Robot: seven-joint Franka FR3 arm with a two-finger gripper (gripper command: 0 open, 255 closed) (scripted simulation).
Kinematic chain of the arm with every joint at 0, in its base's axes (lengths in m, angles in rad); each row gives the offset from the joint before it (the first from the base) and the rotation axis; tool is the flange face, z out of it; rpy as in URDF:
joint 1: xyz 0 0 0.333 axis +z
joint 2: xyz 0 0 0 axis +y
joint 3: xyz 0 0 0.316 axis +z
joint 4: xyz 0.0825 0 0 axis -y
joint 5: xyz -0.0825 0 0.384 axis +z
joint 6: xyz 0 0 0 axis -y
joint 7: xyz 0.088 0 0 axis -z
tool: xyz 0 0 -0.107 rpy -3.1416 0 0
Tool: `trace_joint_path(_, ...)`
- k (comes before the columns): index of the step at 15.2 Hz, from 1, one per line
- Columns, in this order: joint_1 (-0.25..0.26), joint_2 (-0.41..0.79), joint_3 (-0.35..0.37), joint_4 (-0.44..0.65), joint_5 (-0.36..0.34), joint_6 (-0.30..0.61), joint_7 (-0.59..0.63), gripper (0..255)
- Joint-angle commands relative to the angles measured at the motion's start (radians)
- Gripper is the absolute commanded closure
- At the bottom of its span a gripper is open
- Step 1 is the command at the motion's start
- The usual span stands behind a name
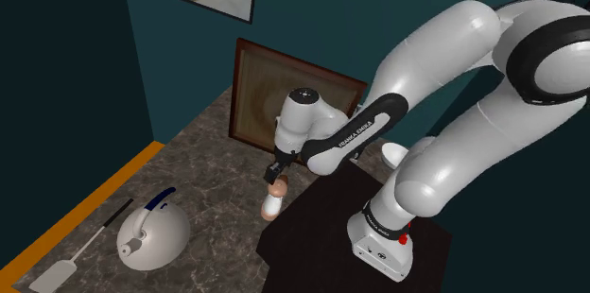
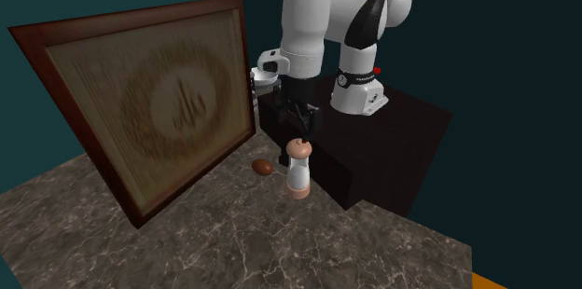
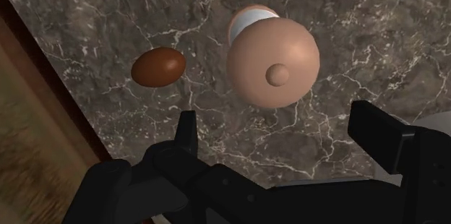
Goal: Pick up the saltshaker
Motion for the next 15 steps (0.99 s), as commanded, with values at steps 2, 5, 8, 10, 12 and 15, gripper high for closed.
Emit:
trace_joint_path(2, -0.047, 0.105, 0.036, 0.016, -0.113, 0.087, 0.104, 0)
trace_joint_path(5, -0.082, 0.174, 0.039, 0.027, -0.24, 0.137, 0.198, 0)
trace_joint_path(8, -0.093, 0.246, 0.009, 0.046, -0.407, 0.177, 0.322, 0)
trace_joint_path(10, -0.085, 0.26, -0.006, 0.05, -0.439, 0.184, 0.347, 0)
trace_joint_path(12, -0.084, 0.26, -0.006, 0.049, -0.443, 0.185, 0.352, 255)
trace_joint_path(15, -0.084, 0.26, -0.007, 0.05, -0.443, 0.185, 0.351, 255)
